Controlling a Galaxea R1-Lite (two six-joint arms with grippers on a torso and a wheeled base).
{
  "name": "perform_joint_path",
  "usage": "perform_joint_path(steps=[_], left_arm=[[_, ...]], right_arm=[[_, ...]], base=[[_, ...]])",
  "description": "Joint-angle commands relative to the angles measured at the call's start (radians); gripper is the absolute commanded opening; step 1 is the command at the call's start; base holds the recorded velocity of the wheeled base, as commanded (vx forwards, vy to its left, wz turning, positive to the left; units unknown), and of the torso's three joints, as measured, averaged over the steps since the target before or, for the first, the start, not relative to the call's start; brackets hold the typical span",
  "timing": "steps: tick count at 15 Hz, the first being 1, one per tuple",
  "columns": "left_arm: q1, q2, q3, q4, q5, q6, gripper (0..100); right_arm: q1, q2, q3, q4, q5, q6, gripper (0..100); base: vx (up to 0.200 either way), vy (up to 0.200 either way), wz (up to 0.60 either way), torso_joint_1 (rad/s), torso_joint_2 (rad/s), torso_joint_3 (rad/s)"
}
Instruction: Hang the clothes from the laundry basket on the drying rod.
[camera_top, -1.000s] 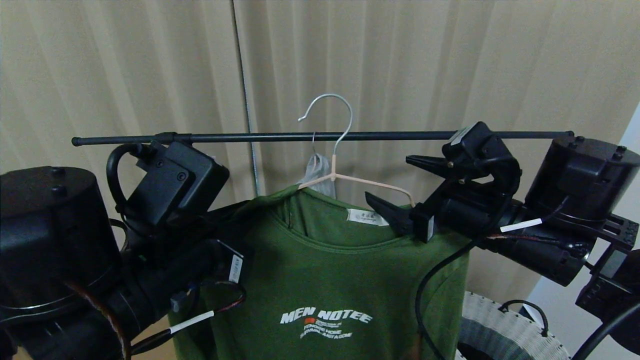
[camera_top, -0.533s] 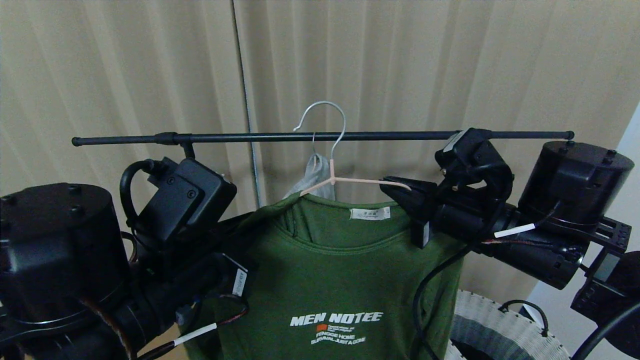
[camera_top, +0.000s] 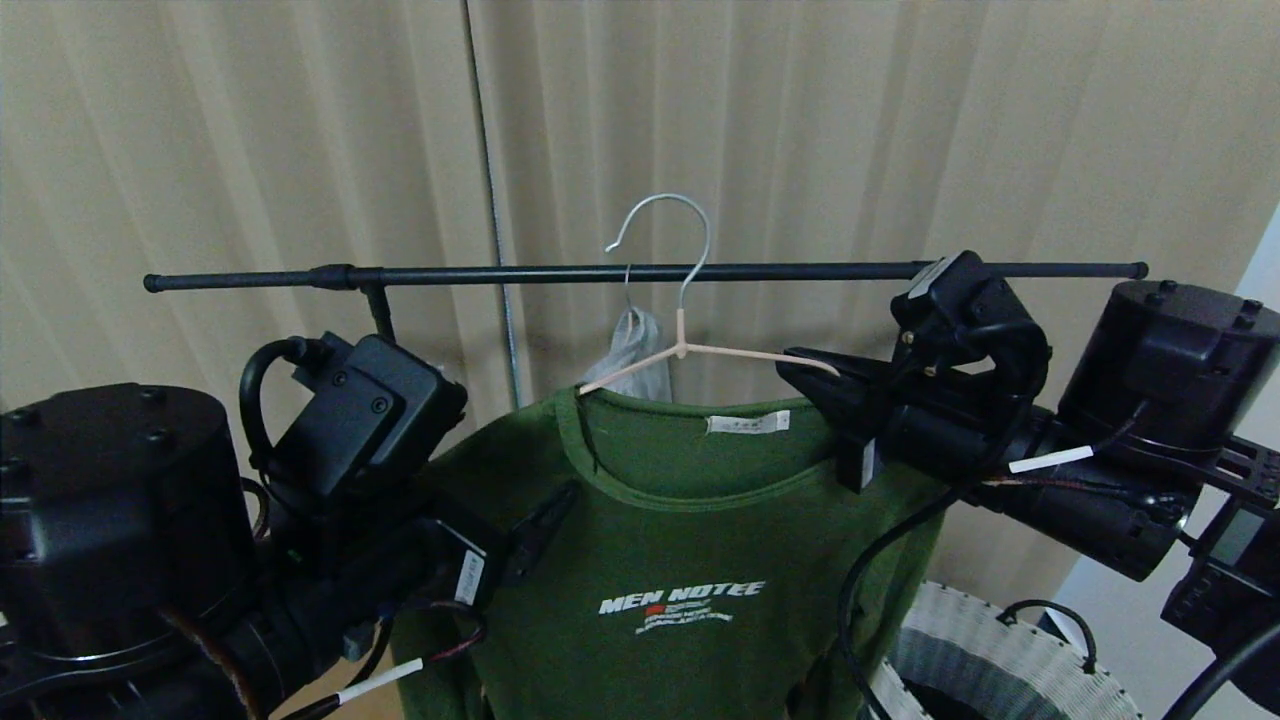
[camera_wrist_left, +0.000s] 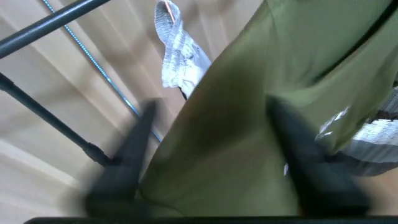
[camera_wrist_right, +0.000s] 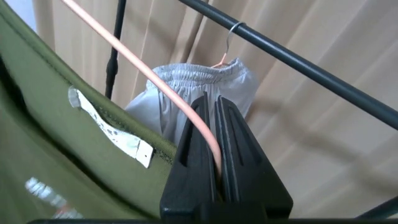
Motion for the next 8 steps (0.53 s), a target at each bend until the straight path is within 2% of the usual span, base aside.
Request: perform_joint_path(steps=[1,2,4,5,6,8], left_arm=[[0.004,-0.055,0.069,-0.002,-0.008,-0.003,100],[0.004,-0.07,0.085,-0.002,-0.013,-0.003,100],[0.038,-0.196,0.158,0.001,-0.06,0.0,100],[0.038,-0.199,0.16,0.001,-0.063,0.002,100],[0.079,-0.244,0.207,0.009,-0.097,0.003,100],[0.132,-0.241,0.272,0.008,-0.108,0.0,100]], right_arm=[[-0.045,-0.042,0.041,-0.005,0.004,0.001,0],[-0.057,-0.051,0.049,-0.005,0.004,0.001,0],[-0.096,-0.099,0.086,-0.005,0.007,0.006,0],[-0.096,-0.099,0.086,-0.005,0.007,0.006,0],[-0.097,-0.119,0.094,-0.005,0.007,0.013,0],[-0.097,-0.129,0.101,-0.006,0.01,0.015,0]], base=[[0.0,0.0,0.0,0.0,0.0,0.0],[0.0,0.0,0.0,0.0,0.0,0.0],[0.0,0.0,0.0,0.0,0.0,0.0],[0.0,0.0,0.0,0.0,0.0,0.0],[0.0,0.0,0.0,0.0,0.0,0.0],[0.0,0.0,0.0,0.0,0.0,0.0]])
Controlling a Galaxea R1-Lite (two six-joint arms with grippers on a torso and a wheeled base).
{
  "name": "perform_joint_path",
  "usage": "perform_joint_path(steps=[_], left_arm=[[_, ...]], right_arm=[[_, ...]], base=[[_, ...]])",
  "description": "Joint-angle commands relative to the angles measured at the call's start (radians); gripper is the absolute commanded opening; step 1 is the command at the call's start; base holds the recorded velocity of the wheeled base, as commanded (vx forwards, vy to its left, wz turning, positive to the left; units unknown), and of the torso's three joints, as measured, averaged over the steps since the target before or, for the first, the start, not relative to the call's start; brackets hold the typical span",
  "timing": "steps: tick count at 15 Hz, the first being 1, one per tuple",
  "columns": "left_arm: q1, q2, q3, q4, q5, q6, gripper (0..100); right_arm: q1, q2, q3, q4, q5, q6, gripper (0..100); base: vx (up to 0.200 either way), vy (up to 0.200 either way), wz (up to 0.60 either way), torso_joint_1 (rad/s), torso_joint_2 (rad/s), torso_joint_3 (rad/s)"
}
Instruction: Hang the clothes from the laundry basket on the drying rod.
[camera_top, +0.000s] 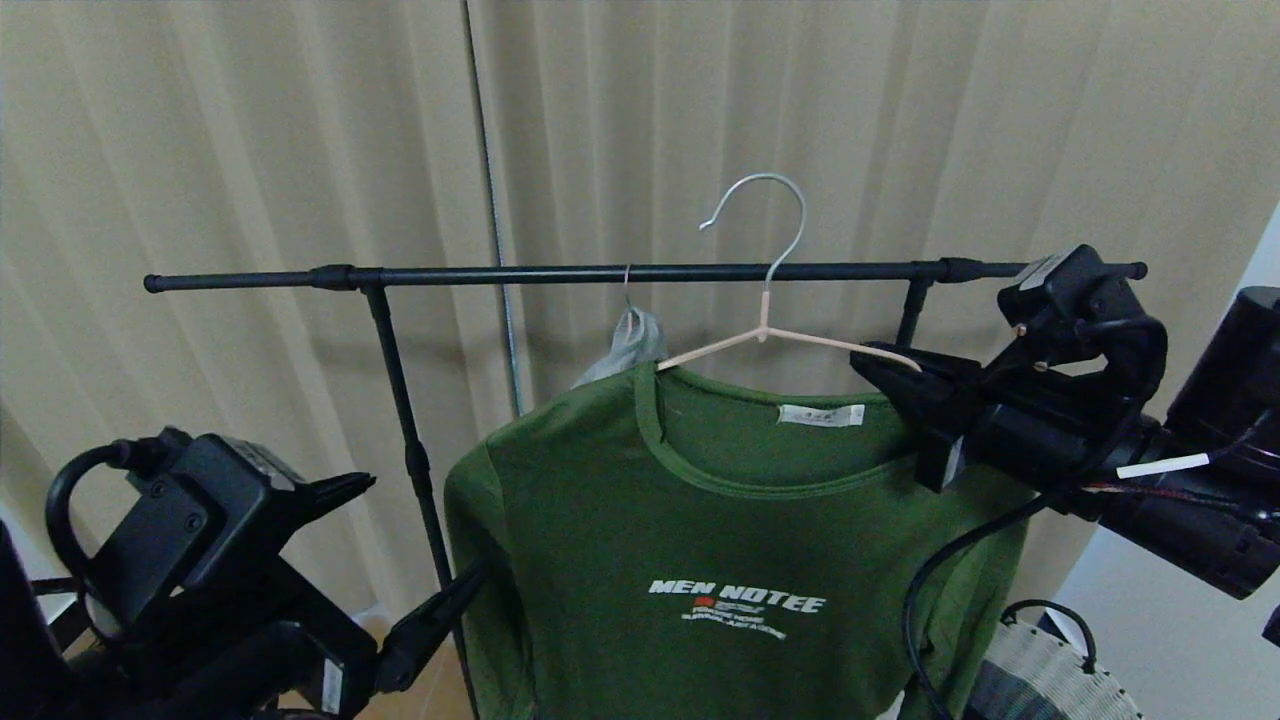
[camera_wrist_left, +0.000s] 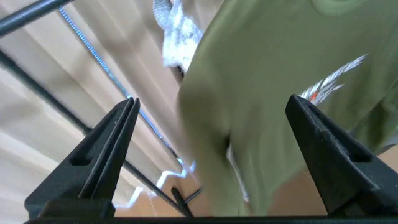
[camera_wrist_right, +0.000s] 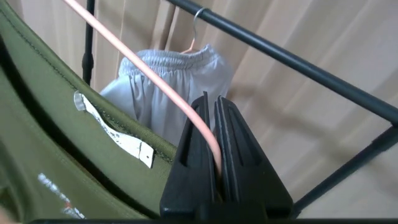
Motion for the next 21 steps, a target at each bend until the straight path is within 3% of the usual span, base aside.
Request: perform_joint_path(steps=[1,2,3,12,13,17,21], left_arm=[[0.043,-0.037,0.049,0.0,-0.009,-0.001,100],[0.093,-0.04,0.1,-0.002,-0.096,0.001,100],[0.11,-0.037,0.116,-0.002,-0.127,0.002,100],[0.13,0.032,0.115,-0.007,-0.13,-0.006,100],[0.135,0.035,0.115,-0.007,-0.13,-0.004,0],[0.182,0.03,0.135,-0.007,-0.128,0.005,0],[0.282,-0.002,0.176,-0.007,-0.128,0.01,0]], right_arm=[[-0.002,-0.021,0.007,0.0,0.001,0.0,0],[0.001,-0.038,0.022,-0.001,0.006,0.0,0],[0.005,-0.046,0.024,-0.001,0.007,0.0,0],[0.09,-0.072,0.025,-0.001,0.007,0.006,0],[0.09,-0.073,0.025,-0.001,0.007,0.006,0],[0.082,-0.072,0.027,-0.001,0.007,0.008,0],[0.051,-0.073,0.041,-0.001,-0.003,0.008,0]], base=[[0.0,0.0,0.0,0.0,0.0,0.0],[0.0,0.0,0.0,0.0,0.0,0.0],[0.0,0.0,0.0,0.0,0.0,0.0],[0.0,0.0,0.0,0.0,0.0,0.0],[0.0,0.0,0.0,0.0,0.0,0.0],[0.0,0.0,0.0,0.0,0.0,0.0],[0.0,0.0,0.0,0.0,0.0,0.0]])
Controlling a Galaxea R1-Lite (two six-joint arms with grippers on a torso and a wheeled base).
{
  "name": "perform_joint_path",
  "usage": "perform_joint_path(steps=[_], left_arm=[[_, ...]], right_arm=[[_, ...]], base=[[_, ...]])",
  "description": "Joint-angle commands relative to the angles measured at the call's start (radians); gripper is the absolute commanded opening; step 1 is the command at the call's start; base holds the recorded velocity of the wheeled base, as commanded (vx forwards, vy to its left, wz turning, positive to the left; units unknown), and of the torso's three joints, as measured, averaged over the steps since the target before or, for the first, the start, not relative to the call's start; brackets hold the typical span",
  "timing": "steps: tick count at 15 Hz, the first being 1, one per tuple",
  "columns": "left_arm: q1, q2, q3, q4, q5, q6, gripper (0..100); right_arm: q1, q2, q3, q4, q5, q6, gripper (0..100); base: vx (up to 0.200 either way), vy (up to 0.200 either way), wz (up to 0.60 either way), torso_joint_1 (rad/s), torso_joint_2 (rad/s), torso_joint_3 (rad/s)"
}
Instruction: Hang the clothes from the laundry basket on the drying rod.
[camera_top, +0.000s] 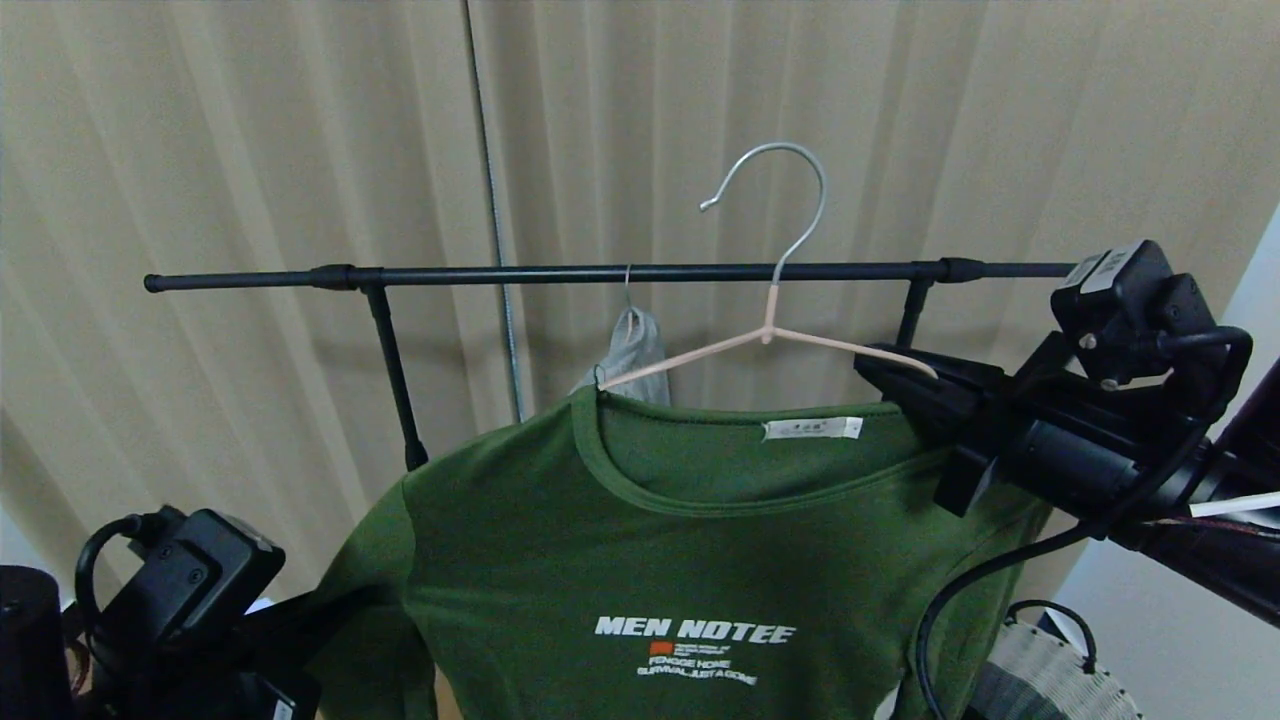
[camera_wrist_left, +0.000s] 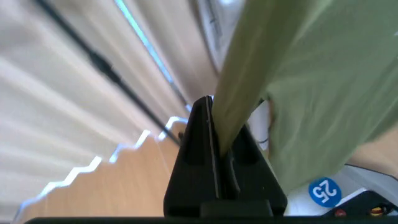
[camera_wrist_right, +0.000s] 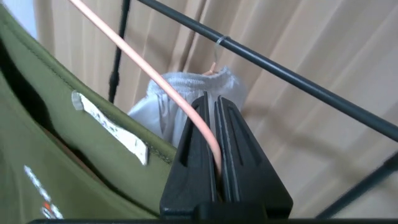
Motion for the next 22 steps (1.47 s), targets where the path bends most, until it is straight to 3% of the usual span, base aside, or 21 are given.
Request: perform_joint_path(steps=[1,4,5,8,13,18,22], left_arm=[[0.031,-0.026,0.027,0.0,0.001,0.014,0],[0.035,-0.035,0.036,0.001,0.002,0.022,0],[0.035,-0.034,0.036,0.001,0.004,0.021,100],[0.031,-0.04,0.039,0.0,-0.001,0.019,100],[0.031,-0.184,0.065,0.006,-0.005,0.014,100],[0.035,-0.239,0.142,0.004,-0.001,-0.125,100],[0.066,-0.293,0.151,0.006,-0.001,-0.141,100]], right_arm=[[-0.023,-0.002,0.004,-0.001,0.0,-0.001,0],[-0.031,-0.002,0.007,-0.001,0.0,-0.001,0],[-0.031,-0.002,0.008,-0.001,0.0,0.002,0],[-0.064,-0.005,0.016,-0.001,-0.002,0.004,0],[-0.126,-0.051,0.126,-0.002,0.001,0.007,0],[-0.308,-0.145,0.218,0.008,-0.004,-0.001,0],[-0.44,-0.215,0.321,0.011,-0.002,0.001,0]], base=[[0.0,0.0,0.0,0.0,0.0,0.0],[0.0,0.0,0.0,0.0,0.0,0.0],[0.0,0.0,0.0,0.0,0.0,0.0],[0.0,0.0,0.0,0.0,0.0,0.0],[0.0,0.0,0.0,0.0,0.0,0.0],[0.0,0.0,0.0,0.0,0.0,0.0],[0.0,0.0,0.0,0.0,0.0,0.0]])
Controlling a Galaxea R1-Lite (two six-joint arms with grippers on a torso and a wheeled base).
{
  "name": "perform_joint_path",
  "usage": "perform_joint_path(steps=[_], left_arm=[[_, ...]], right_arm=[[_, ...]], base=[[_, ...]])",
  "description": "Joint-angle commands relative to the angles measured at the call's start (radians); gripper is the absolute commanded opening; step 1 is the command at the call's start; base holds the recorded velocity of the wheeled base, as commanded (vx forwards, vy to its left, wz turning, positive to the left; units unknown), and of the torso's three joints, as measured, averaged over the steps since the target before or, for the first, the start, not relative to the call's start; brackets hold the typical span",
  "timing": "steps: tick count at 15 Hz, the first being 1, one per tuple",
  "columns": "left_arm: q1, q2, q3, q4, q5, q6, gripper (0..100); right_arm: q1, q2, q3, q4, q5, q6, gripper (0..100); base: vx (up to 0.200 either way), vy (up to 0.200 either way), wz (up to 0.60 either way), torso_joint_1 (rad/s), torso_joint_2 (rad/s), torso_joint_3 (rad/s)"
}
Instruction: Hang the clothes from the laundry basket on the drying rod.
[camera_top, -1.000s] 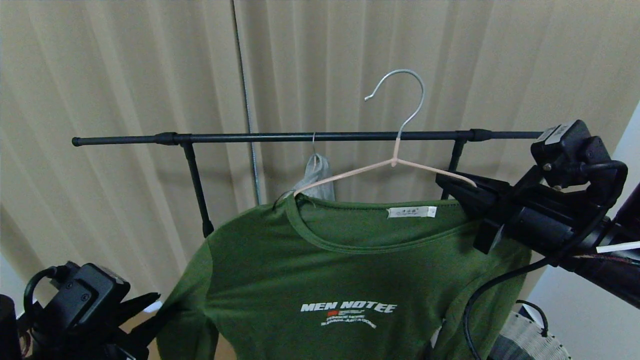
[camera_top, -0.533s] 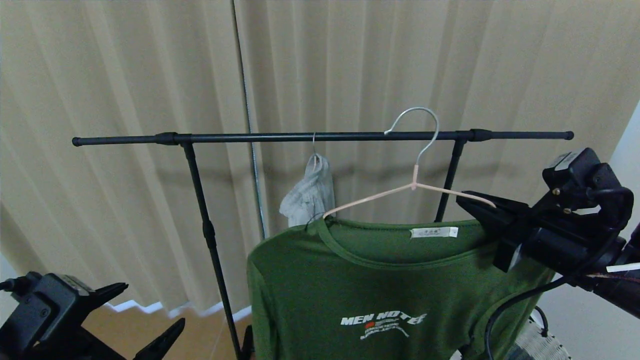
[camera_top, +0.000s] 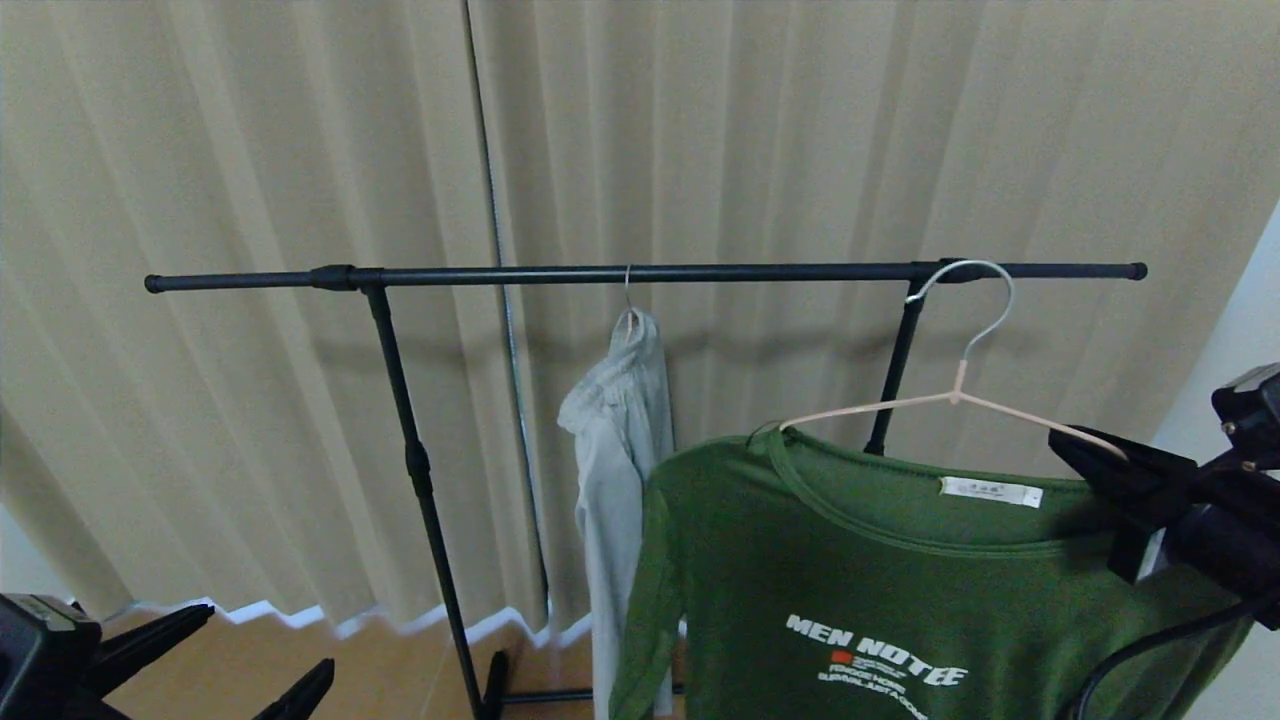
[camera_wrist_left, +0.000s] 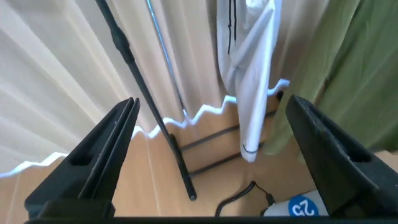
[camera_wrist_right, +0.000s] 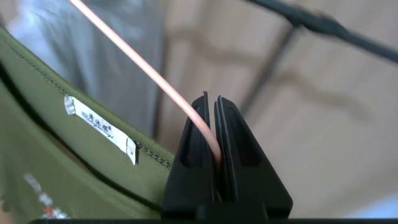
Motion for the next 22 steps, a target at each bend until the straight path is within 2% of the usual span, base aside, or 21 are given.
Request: perform_joint_path(steps=[1,2,4,7,9,10,16,22], left_arm=[[0.039,-0.023,0.005,0.001,0.0,0.001,100],[0.072,-0.017,0.005,0.001,-0.001,0.009,100],[0.074,-0.02,0.005,-0.001,-0.001,0.033,100],[0.083,-0.052,0.005,-0.001,-0.001,0.188,100],[0.088,-0.103,0.005,-0.001,-0.001,0.183,100],[0.085,-0.133,0.005,-0.001,-0.006,0.176,100],[0.085,-0.146,-0.015,-0.002,-0.089,0.151,100],[0.088,-0.146,-0.04,-0.001,-0.087,0.156,100]], right_arm=[[-0.098,-0.036,0.024,-0.003,0.002,0.002,0],[-0.179,-0.033,0.028,-0.005,0.003,0.0,0],[-0.219,-0.053,0.081,-0.014,0.002,-0.001,0],[-0.228,-0.091,0.124,0.0,0.002,-0.075,0],[-0.231,-0.079,0.123,-0.002,0.0,-0.08,0],[-0.262,-0.076,0.129,-0.003,0.0,-0.081,0],[-0.293,-0.09,0.141,-0.008,0.0,-0.081,0],[-0.299,-0.076,0.135,-0.005,-0.006,-0.081,0]], base=[[0.0,0.0,0.0,0.0,0.0,0.0],[0.0,0.0,0.0,0.0,0.0,0.0],[0.0,0.0,0.0,0.0,0.0,0.0],[0.0,0.0,0.0,0.0,0.0,0.0],[0.0,0.0,0.0,0.0,0.0,0.0],[0.0,0.0,0.0,0.0,0.0,0.0],[0.0,0.0,0.0,0.0,0.0,0.0],[0.033,0.0,0.0,0.0,0.0,0.0]])
